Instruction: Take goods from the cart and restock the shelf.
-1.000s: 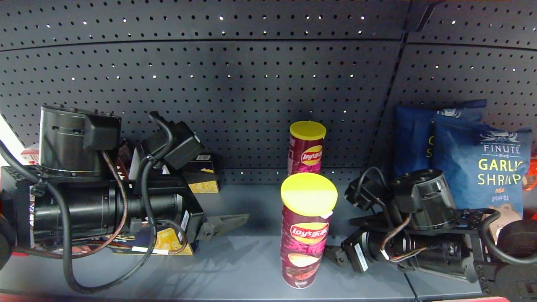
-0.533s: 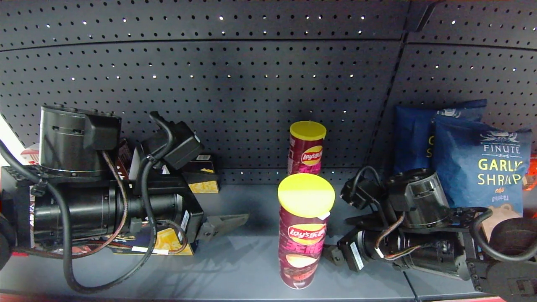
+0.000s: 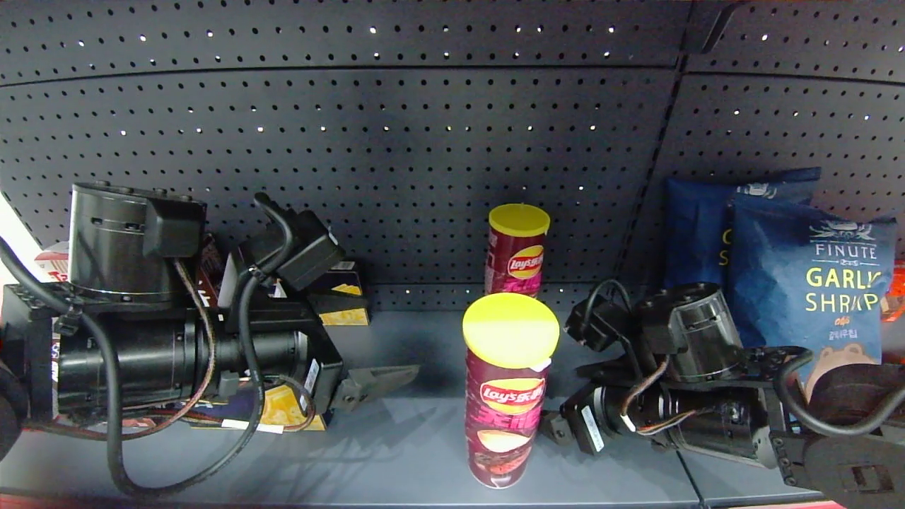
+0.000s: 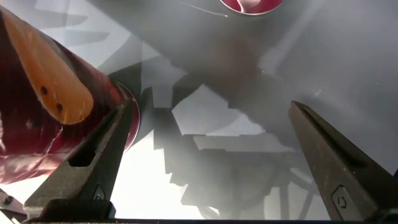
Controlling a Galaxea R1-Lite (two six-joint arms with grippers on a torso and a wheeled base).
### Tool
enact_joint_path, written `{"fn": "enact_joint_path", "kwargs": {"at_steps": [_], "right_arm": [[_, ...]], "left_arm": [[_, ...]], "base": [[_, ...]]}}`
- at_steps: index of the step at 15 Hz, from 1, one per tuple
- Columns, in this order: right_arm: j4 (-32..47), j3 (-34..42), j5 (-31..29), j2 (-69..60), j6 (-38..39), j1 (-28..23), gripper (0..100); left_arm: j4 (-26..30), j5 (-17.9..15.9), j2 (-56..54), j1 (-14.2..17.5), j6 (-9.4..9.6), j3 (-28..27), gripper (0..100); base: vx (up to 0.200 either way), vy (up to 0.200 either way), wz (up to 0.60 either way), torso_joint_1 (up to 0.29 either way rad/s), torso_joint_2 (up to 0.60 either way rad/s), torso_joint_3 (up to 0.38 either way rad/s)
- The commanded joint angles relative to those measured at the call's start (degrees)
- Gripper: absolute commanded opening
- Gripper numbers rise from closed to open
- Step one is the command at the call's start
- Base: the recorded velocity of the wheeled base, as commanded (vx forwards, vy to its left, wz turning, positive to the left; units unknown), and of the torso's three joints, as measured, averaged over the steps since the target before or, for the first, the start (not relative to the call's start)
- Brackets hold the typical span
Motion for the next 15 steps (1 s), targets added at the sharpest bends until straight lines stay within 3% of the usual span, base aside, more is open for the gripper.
{"fn": "enact_joint_path", "kwargs": {"at_steps": [1,9,15], "right_arm": [[-0.02,-0.22,-0.01,0.30,0.02,0.20,100],[-0.28,-1.10,-0.19,0.91,0.02,0.20,100],[-1.42,-7.86,-1.77,2.14,0.10,-7.01,100]], "left_arm": [[-0.04,0.06,-0.01,0.00,0.02,0.06,100],[-0.04,0.06,-0.09,0.09,0.02,0.15,100],[-0.13,-0.03,-0.09,0.00,0.02,1.38,100]], "base": [[0.000,0.000,0.00,0.000,0.00,0.000],[0.000,0.000,0.00,0.000,0.00,0.000],[0.000,0.000,0.00,0.000,0.00,0.000]]}}
